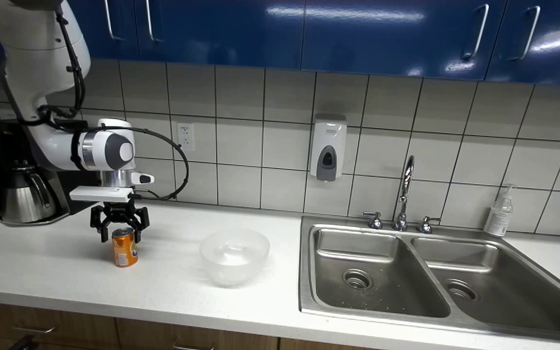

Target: Put the can in the bowl

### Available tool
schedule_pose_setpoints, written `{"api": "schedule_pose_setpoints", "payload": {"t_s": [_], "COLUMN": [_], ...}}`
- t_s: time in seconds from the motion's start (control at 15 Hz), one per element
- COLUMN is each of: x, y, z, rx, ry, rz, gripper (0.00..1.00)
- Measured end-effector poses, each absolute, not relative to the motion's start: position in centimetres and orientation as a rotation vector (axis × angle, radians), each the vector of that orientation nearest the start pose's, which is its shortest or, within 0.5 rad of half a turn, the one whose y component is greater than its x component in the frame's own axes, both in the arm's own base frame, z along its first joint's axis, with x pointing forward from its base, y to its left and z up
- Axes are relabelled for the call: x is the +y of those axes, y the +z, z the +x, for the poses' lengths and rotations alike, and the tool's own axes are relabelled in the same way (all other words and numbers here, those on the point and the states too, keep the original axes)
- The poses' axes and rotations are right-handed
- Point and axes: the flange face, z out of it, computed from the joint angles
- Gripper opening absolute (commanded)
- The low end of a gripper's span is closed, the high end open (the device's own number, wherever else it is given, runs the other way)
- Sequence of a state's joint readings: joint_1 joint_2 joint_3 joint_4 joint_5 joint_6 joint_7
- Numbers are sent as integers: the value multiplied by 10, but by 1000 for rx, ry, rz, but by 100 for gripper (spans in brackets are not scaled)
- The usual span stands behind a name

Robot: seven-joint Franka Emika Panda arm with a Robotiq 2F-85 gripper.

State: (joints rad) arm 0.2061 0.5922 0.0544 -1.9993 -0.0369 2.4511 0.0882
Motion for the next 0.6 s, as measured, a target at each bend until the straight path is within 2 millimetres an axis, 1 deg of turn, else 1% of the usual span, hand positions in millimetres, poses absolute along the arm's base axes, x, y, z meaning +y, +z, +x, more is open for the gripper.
{"api": "schedule_pose_setpoints", "payload": {"t_s": [0.07, 0.13, 0.4, 0.47, 0.6], "x": [152, 152, 151, 151, 151], "y": [146, 145, 141, 141, 141], "z": [568, 568, 566, 566, 566], "rx": [-307, -307, -308, -308, -310], "ry": [222, 225, 234, 235, 235], "rz": [-3134, -3134, -3134, -3134, -3135], "gripper": [78, 74, 42, 38, 38]}}
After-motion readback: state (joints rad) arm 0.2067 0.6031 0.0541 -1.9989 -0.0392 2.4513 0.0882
